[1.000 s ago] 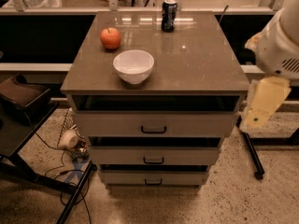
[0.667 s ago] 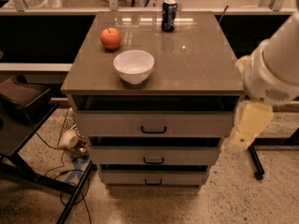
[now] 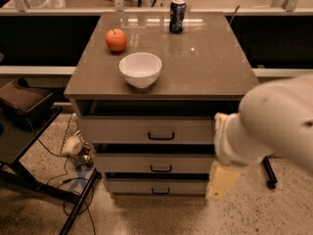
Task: Open bottom drawer
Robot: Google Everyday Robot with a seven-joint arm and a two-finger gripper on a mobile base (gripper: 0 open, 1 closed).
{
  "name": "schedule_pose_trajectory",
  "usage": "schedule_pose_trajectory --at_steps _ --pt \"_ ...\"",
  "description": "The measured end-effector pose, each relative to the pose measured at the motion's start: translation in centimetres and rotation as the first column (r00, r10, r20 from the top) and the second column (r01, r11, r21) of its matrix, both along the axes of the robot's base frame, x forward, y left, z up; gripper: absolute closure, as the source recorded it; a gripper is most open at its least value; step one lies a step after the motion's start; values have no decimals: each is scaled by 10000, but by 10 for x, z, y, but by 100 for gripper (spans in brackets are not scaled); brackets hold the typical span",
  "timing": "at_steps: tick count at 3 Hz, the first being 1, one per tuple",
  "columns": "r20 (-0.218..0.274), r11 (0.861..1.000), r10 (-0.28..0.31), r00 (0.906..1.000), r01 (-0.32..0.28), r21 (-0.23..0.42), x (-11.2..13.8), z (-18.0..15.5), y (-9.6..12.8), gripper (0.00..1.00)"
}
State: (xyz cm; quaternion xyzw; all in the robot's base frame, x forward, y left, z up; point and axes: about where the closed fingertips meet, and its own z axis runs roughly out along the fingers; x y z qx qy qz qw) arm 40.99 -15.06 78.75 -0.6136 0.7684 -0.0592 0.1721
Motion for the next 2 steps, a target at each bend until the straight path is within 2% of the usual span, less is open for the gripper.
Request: schedule_pose_trajectory --at_steps 1,2 --pt "68 9995 285 9996 -284 -134 -3 -67 31 0" --pt "611 9971 711 9956 -693 -310 5 -107 60 0"
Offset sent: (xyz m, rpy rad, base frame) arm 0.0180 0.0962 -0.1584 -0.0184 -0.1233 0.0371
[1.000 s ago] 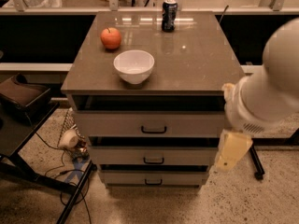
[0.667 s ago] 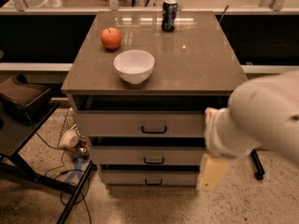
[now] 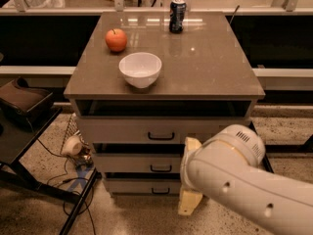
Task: Open bottom drawer
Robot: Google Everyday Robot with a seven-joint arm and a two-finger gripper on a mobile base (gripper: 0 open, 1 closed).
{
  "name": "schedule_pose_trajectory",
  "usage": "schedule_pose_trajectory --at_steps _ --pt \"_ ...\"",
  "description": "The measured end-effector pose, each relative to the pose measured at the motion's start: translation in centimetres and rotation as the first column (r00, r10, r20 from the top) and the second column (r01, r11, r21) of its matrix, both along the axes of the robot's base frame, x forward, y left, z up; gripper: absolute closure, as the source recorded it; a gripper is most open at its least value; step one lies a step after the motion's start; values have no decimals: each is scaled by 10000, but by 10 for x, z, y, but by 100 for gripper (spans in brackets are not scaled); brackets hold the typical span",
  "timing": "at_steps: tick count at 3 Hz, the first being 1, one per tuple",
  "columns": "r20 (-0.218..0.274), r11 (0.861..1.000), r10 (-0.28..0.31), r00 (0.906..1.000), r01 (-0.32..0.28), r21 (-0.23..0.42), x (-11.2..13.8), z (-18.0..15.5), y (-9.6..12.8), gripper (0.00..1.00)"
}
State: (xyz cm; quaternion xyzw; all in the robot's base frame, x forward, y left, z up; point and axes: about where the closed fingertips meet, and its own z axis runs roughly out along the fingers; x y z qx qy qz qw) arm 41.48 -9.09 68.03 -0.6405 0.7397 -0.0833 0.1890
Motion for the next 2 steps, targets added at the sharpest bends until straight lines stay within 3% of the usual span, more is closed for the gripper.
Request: schedule_pose_trajectory --at_steps 1,2 --pt "348 9992 -405 9986 406 -26 7 -4 0 0" --pt "348 9992 -405 9986 406 -26 7 -4 0 0"
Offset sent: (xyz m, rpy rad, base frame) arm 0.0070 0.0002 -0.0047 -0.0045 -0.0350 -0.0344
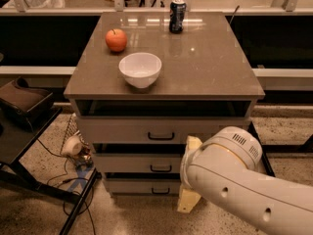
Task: Open bottom drawer
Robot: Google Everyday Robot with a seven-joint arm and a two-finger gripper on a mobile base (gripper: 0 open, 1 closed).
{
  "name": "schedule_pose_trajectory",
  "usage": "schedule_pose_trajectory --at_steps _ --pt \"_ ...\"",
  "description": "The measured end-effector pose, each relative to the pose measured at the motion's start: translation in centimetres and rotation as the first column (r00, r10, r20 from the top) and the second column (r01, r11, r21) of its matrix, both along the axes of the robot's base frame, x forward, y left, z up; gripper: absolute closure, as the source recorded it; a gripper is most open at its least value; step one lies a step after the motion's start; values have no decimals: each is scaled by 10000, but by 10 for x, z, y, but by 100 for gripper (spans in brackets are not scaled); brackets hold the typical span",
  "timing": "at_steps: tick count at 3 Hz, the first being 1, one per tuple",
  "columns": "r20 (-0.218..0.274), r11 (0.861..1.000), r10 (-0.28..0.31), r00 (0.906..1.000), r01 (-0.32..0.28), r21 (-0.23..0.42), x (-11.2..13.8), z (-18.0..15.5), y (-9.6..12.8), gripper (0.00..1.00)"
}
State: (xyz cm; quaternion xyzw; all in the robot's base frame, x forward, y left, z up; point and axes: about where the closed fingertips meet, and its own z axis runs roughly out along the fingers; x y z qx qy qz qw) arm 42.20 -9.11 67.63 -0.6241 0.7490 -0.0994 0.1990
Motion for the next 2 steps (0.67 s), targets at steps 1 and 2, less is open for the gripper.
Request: schedule_pose_trajectory --at_steps 1,2 --pt "-48 9991 -149 9999 147 -400 7 -26 -4 0" --pt "-651 9979 -402 9971 368 -534 17 -91 -14 0"
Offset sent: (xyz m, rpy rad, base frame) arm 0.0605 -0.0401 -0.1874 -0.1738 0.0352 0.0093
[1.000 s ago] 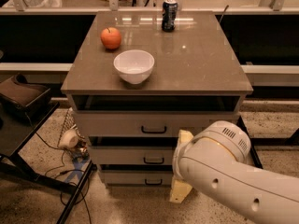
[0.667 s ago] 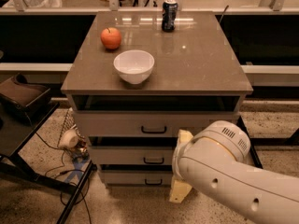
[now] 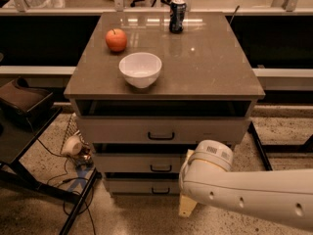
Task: Open bottom drawer
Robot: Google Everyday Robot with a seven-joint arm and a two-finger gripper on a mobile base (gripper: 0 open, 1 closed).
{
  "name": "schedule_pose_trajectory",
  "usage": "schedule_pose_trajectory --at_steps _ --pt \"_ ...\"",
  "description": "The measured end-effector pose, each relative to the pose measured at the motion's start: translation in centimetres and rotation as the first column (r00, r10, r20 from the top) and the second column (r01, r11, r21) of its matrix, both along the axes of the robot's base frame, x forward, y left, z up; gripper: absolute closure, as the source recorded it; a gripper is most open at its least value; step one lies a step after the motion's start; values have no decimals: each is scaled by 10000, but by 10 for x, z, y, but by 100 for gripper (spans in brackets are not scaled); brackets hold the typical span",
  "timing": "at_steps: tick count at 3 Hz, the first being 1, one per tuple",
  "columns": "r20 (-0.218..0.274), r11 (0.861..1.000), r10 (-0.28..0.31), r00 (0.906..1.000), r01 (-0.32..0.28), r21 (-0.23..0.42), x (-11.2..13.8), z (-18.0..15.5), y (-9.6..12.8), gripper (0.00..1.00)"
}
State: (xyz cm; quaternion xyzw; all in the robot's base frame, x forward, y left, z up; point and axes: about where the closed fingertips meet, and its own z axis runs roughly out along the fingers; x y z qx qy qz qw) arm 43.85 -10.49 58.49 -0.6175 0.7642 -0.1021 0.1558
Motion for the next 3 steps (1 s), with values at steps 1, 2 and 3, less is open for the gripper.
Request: schedule_pose_trajectory --at_steps 1,2,3 --pt "-713 9983 -549 9959 533 -230 4 -72 -20 0" --pt "-998 9960 -787 9919 741 -493 8 -126 -35 0" --pt "-915 9954 -572 9942 497 -821 16 -168 -41 0"
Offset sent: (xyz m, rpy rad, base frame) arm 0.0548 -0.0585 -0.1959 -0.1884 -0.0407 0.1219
